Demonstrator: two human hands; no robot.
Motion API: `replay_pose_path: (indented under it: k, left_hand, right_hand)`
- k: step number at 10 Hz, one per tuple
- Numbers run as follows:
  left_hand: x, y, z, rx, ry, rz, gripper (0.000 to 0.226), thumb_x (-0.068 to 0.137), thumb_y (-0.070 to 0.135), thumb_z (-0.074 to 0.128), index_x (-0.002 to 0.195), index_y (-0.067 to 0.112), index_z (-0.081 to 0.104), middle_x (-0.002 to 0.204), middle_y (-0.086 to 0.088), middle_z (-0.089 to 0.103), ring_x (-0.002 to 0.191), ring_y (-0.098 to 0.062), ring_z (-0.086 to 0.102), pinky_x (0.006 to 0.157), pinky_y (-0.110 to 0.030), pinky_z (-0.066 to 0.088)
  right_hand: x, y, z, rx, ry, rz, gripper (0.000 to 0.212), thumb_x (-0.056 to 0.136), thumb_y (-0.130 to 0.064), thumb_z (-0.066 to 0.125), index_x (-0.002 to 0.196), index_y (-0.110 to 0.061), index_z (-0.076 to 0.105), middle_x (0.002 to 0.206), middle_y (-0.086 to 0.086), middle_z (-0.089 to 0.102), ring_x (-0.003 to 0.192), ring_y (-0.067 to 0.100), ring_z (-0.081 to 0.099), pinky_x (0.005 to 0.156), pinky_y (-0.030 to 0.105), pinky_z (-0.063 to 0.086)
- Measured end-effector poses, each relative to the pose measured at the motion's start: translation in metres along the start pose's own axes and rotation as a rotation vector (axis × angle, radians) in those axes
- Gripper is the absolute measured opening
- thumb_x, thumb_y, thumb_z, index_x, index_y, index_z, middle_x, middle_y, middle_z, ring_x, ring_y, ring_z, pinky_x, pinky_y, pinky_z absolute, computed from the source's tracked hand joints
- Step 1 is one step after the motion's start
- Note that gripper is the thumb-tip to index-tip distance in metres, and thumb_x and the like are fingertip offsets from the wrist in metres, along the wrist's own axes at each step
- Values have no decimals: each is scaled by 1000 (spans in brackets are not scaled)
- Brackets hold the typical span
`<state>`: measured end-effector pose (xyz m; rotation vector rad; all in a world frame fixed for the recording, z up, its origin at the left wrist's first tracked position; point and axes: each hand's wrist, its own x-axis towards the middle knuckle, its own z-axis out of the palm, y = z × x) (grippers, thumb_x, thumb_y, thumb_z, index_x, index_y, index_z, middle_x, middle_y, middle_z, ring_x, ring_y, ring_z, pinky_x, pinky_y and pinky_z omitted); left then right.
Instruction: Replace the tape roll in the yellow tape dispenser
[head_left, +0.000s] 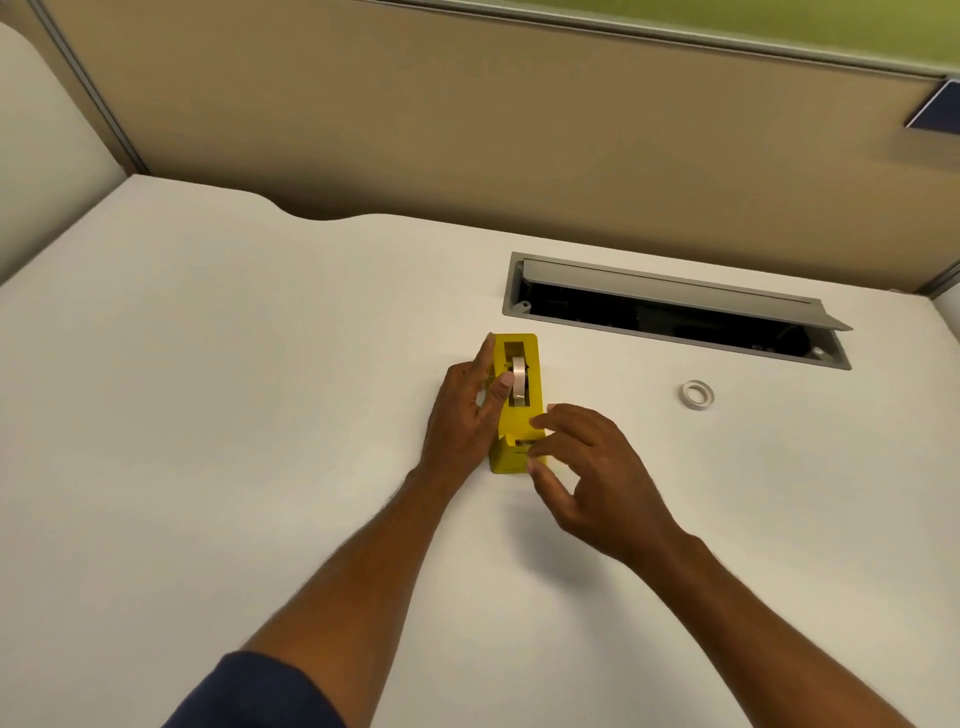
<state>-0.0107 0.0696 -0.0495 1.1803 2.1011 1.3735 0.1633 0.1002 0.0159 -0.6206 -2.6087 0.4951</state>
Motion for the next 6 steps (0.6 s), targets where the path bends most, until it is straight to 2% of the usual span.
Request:
replay_pose_path:
  k: [1,2,3,4,5,6]
  left_hand:
    - [-4,3,-3,-14,33,-33,65,89,55,35,148,33,17,137,-6,48,118,-19,51,94,-36,46]
    - [-16,3,-5,26,90,-38,64,89,56,36,147,31,21,133,-4,51,115,-16,51,91,-34,48]
    - [-29,2,-11,105,95,13,59,92,52,35,145,29,25,131,-4,52,116,-16,51,92,-34,47]
    - [-36,3,-16,206,75,76,56,95,47,38,145,24,28,132,-6,52,118,-18,49,94,-30,44]
    - [-43,10,-26,302,53,131,56,95,49,36,144,21,30,132,-5,52,116,-17,49,92,-23,38]
    - [-44,13,-32,361,21,175,59,94,52,32,143,20,32,131,-5,52,114,-18,50,93,-25,40]
  right_hand:
    - [2,5,-9,12,20,62,17,85,-31,60,79,-17,63,98,2,69,100,18,58,87,28,46]
    - [1,9,-15,17,4,132,26,87,-37,57,72,-17,51,78,0,58,78,17,50,68,34,46]
    - [-1,10,-16,21,-54,172,26,87,-43,56,83,-18,51,89,0,58,84,18,50,73,32,46]
    - [-1,13,-13,-9,-145,232,41,89,-50,49,113,-17,53,119,3,58,109,20,52,92,31,44]
    - [0,15,-12,-74,-195,286,59,91,-55,39,136,-18,41,143,5,45,132,21,39,110,37,33]
    - [-1,18,-8,-118,-226,291,63,92,-56,31,142,-18,35,150,6,37,140,23,29,114,37,23]
